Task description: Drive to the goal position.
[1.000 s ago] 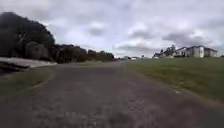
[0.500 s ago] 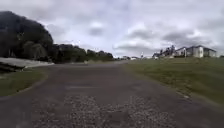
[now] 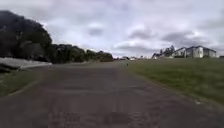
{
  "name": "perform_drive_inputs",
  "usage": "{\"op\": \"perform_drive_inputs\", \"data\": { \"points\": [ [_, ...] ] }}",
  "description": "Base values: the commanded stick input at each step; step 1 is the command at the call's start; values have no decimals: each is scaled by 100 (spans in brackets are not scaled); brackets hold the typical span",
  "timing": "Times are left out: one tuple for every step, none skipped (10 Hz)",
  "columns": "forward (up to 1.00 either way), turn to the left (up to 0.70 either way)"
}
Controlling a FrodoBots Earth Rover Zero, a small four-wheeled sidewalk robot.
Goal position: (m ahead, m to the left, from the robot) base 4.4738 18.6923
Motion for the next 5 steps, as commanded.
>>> {"op": "perform_drive_inputs", "data": {
  "points": [
    [70,21],
    [70,32],
    [70,35],
    [70,30],
    [70,8]
  ]
}}
